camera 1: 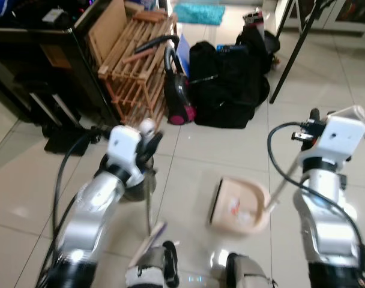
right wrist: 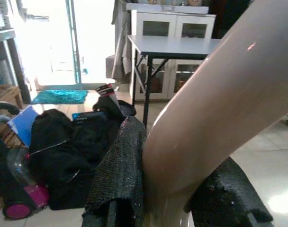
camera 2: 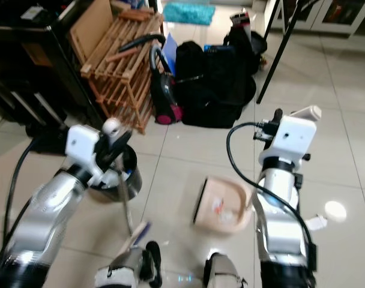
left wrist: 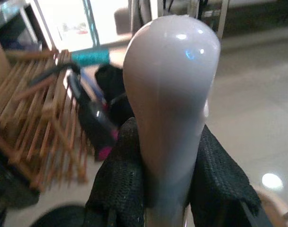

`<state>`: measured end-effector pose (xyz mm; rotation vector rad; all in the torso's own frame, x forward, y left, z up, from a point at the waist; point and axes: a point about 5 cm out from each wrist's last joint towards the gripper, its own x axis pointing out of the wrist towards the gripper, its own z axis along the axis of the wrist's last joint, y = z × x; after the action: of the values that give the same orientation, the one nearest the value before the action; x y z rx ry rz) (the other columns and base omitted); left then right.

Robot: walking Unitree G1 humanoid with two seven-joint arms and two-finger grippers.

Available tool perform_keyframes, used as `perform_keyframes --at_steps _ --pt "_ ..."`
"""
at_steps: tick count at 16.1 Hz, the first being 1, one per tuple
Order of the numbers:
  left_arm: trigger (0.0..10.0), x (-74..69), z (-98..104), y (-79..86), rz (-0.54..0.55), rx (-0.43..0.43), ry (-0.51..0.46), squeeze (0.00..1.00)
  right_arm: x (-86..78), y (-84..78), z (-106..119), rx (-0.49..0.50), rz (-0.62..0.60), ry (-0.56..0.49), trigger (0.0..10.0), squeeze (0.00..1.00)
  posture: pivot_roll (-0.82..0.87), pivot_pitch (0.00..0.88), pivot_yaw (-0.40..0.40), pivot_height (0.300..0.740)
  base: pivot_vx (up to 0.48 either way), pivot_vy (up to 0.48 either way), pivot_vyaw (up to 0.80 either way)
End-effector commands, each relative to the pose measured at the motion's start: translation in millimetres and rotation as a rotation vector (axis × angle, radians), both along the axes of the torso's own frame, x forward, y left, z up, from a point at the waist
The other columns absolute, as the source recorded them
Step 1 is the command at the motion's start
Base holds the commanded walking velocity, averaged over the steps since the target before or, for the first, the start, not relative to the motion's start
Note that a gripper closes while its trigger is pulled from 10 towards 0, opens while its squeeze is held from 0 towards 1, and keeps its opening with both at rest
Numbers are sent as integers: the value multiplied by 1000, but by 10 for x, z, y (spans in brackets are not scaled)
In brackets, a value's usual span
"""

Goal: Sweep floor

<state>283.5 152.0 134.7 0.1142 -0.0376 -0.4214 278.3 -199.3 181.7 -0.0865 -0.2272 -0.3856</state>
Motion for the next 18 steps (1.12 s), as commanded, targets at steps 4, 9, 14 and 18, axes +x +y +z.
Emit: perform_keyframes --at_steps 4,9,14,18 --pt "10000 -219 -66 183 60 63 55 0 -131 10 434 20 25 12 10000 0 -52 140 75 740 0 0 0" --pt "10000 -231 -69 183 75 82 77 0 -97 43 845 45 85 2 10000 0 -50 126 68 740 0 0 0" --pt "10000 -190 -47 152 66 87 71 0 -82 129 1004 148 156 -33 10000 0 -39 120 69 740 0 160 0" --pt "10000 -166 -38 151 70 89 70 0 -82 185 1099 177 182 -47 10000 0 -44 116 76 740 0 274 0"
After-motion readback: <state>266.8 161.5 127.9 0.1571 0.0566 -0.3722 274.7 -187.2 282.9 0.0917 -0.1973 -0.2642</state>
